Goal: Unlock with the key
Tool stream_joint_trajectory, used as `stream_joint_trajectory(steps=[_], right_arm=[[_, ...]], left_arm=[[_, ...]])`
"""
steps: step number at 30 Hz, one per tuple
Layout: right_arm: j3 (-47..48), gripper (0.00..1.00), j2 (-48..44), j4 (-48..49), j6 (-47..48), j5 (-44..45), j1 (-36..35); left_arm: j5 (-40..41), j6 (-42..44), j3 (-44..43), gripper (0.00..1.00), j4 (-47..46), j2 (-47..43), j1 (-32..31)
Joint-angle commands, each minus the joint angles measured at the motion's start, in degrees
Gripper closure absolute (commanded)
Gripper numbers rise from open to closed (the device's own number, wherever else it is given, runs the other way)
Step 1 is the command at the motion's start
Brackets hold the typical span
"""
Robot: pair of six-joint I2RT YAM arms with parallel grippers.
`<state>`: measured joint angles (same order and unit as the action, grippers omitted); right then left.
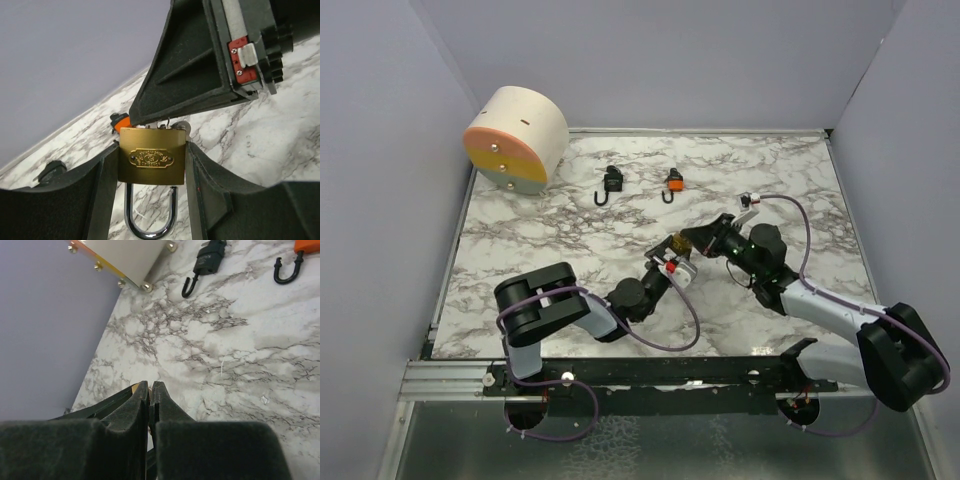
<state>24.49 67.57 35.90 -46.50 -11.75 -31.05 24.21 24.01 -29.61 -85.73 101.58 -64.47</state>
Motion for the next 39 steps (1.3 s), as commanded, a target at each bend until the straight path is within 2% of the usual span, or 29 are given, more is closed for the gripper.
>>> stream_joint_trajectory(steps=[1, 6, 16, 17, 19, 21, 24, 26, 29, 33, 37, 39], right_arm=[[2.23, 0.99, 2.85, -9.13, -4.31, -4.45, -2.09], [3.09, 0.99, 4.77, -9.73, -5.00, -4.79, -2.09], [5.04, 0.98, 4.72, -9.47, -2.03, -5.79, -2.06], [5.26, 0.92, 4.64, -9.04, -1.76, -5.96, -2.08], [5.87, 0.72, 4.03, -8.08, -1.33, -5.49, -2.02], [7.16, 0.57, 2.85, -8.55, 0.02, -4.35, -1.98], [10.42, 0.47, 1.20, -11.09, 2.57, -1.47, -1.71], [13.28, 0.43, 0.71, -13.63, 4.40, -0.26, -0.81], [17.22, 0.42, 0.17, -17.87, 6.84, 1.93, 1.07], [20.64, 0.39, -1.20, -26.23, 10.03, 7.20, 4.09], [20.43, 0.36, -2.54, -31.90, 14.79, 12.27, 4.42], [19.11, 0.35, -2.85, -32.93, 17.35, 11.90, 4.42]], left_arm=[[4.02, 5.83, -6.19, 1.00, -15.15, 3.38, -3.34], [7.46, 6.98, -7.83, 1.00, -15.10, 6.36, -4.17], [7.44, 3.06, -5.26, 1.00, -14.47, 5.33, -3.94], [7.39, 2.05, -4.86, 1.00, -14.01, 4.99, -3.73], [6.90, -0.57, -3.61, 1.00, -12.53, 4.06, -2.92], [6.68, -3.34, -2.33, 1.00, -11.29, 2.96, -2.02], [7.17, -5.54, -0.46, 1.00, -10.43, 1.72, -1.03], [8.09, -6.32, 0.47, 1.00, -9.82, 0.64, -0.51], [10.68, -9.02, 0.90, 1.00, -5.43, -1.92, 0.42], [12.27, -19.00, 0.39, 1.00, 8.32, -9.66, 3.67], [7.38, -31.84, -0.31, 1.00, 20.53, -17.39, 9.80], [6.24, -35.95, -1.37, 1.00, 24.59, -19.92, 11.45]])
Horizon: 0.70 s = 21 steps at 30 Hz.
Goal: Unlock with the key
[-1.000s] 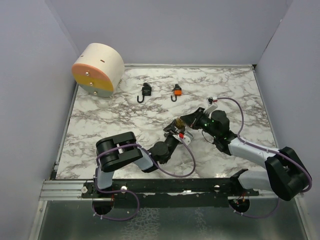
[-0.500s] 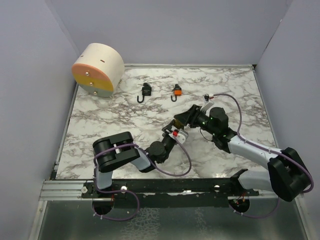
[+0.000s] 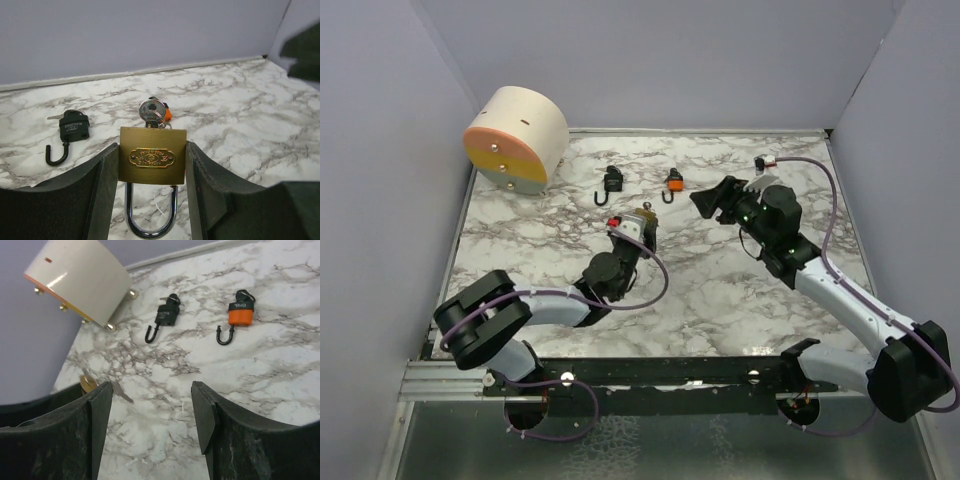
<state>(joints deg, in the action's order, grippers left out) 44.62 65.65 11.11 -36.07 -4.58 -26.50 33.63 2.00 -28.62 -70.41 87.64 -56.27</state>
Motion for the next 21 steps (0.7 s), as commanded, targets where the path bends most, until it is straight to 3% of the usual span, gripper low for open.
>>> stream_joint_trajectory(steps=[1, 6, 13, 21], right_arm=[[-1.78, 0.35, -1.19, -8.56, 7.80, 4.47, -0.13], [-7.60, 0.35, -2.62, -4.37, 10.64, -3.46, -0.13], [-16.09, 0.34, -4.27, 10.21, 5.39, -17.20, -0.13], [-19.26, 0.33, -0.83, 21.06, -2.40, -24.65, -0.22]], left_arm=[[-3.21, -15.08, -2.92, 1.00, 10.56, -6.74, 3.53], [-2.45, -20.83, -6.08, 1.00, 14.66, -7.93, 3.62], [-3.98, -28.58, -7.61, 1.00, 15.22, -6.25, 3.66], [-5.14, -33.06, -8.19, 1.00, 15.11, -4.74, 3.64]])
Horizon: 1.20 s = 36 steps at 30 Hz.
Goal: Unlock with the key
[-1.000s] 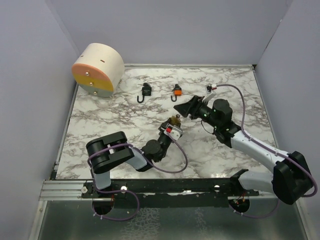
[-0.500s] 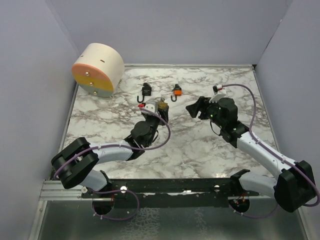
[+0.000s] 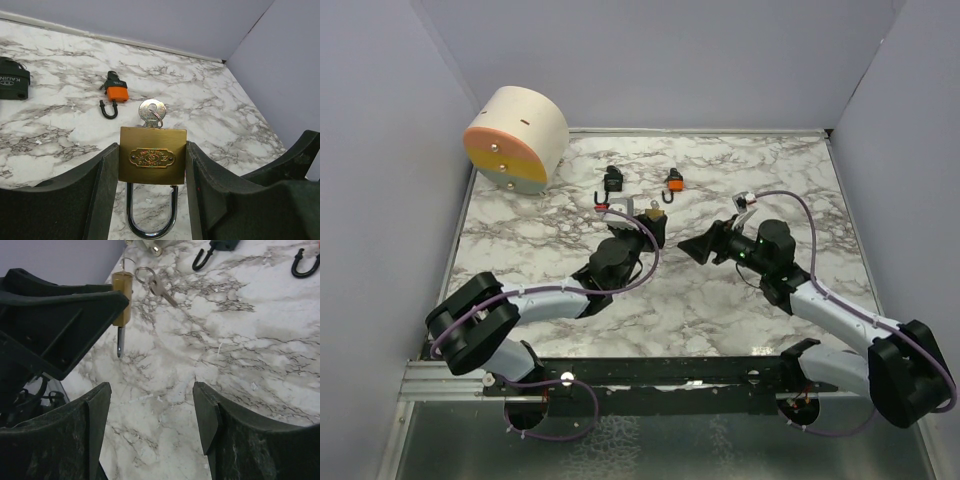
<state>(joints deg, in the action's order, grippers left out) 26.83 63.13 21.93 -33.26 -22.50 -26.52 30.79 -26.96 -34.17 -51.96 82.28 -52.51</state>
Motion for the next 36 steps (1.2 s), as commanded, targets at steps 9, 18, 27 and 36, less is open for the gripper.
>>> stream_joint_trajectory(steps=[9, 18, 27, 36], right_arm=[[-1.25, 0.32, 4.73, 12.17, -7.88, -6.41, -1.17], [-0.26, 0.32, 8.10, 13.99, -8.92, -6.23, -1.50], [1.45, 0.32, 13.63, 16.23, -10.40, -3.82, -1.40], [4.82, 0.32, 18.22, 16.66, -10.34, -3.62, -1.43]], left_arm=[[-5.63, -6.33, -4.52, 1.00, -3.42, 2.08, -0.14], [-9.53, -8.72, -5.17, 1.00, -3.82, 2.43, -0.22], [-11.54, -10.93, -0.88, 1.00, -4.68, -2.77, -0.34], [-11.67, -12.30, 4.22, 1.00, -4.90, -10.23, -0.31]])
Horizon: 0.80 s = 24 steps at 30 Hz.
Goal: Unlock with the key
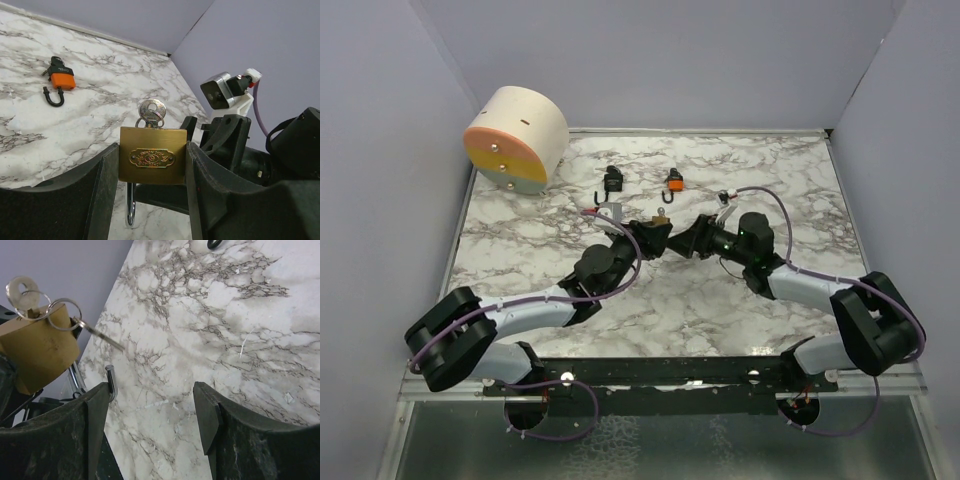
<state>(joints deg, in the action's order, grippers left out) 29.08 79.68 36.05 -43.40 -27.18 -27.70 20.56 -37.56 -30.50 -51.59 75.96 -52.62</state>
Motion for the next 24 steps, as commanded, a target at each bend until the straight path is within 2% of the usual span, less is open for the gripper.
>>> stream_joint_trajectory(steps=[1, 7, 12, 17, 20, 24], right_arm=[[3.02, 0.32, 1.98, 2.53, -0.13, 0.85, -0.23], [3.24, 0.32, 1.33, -0.28, 1.48, 2.19, -0.24], [1.34, 0.32, -5.88, -4.73, 4.47, 6.41, -0.16], [3.07, 0.32, -13.28, -17.46, 9.32, 13.83, -0.03], [3.10, 0.32, -17.58, -21.72, 11.42, 16.44, 0.00], [3.23, 0.32, -22.10, -25.57, 12.84, 19.28, 0.13]], left_arm=[[-1.25, -1.73, 0.80, 1.00, -5.27, -4.31, -0.20], [3.87, 2.30, 1.09, 1.00, -3.55, -6.26, -0.16], [11.09, 8.14, -1.22, 1.00, 2.87, -6.12, 0.05], [20.57, 15.27, -7.74, 1.00, 15.26, -2.32, 0.43], [26.75, 18.01, -11.66, 1.00, 22.41, 2.01, 1.07], [26.93, 17.03, -16.66, 1.00, 30.44, 8.19, 4.38]])
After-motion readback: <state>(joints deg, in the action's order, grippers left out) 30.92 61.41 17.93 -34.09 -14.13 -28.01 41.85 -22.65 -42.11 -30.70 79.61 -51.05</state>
